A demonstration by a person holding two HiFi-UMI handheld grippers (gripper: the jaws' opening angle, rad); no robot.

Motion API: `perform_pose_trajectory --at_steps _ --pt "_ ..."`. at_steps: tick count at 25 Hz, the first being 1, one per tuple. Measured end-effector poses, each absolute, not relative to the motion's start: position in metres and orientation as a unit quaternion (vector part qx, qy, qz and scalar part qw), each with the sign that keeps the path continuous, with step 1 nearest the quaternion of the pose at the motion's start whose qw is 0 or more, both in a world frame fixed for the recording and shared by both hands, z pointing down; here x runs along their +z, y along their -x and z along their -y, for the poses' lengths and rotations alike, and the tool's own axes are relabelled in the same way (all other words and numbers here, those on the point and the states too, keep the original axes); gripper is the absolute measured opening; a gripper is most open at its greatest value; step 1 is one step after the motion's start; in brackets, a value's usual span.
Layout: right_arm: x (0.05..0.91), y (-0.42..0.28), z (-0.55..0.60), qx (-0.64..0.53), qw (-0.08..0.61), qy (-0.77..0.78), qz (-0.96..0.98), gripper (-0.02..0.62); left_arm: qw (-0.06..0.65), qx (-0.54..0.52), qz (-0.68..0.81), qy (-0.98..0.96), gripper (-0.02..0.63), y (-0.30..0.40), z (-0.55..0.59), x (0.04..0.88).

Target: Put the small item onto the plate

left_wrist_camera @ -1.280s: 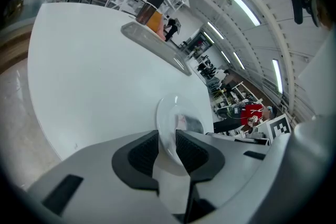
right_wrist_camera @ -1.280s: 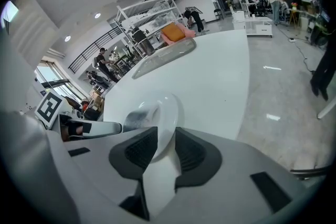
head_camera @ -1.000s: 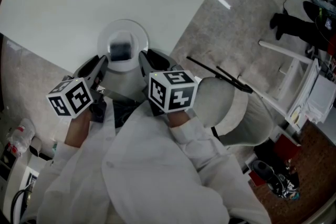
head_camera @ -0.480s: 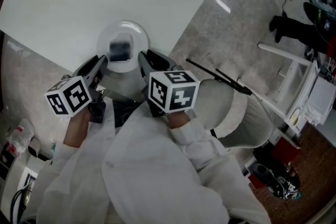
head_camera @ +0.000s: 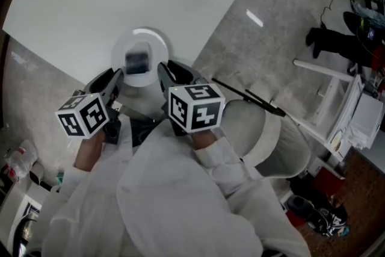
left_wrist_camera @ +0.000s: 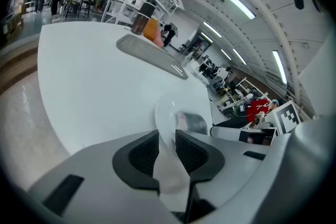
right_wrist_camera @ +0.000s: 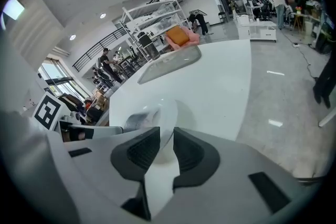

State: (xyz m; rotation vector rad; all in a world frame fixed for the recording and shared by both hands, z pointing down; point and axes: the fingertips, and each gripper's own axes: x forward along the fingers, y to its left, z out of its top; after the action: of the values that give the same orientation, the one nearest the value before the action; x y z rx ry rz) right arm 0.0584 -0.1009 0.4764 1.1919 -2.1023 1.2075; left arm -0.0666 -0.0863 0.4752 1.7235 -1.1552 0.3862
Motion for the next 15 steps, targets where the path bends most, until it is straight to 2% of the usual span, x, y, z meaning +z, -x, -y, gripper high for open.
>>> perform_pose_trajectory --at_steps 15 --pt "0.445 -0.080 0.114 0.403 0.196 -0.416 0.791 0.083 0.430 0.141 0.505 -0.736 0.103 0.044 0.093 0.437"
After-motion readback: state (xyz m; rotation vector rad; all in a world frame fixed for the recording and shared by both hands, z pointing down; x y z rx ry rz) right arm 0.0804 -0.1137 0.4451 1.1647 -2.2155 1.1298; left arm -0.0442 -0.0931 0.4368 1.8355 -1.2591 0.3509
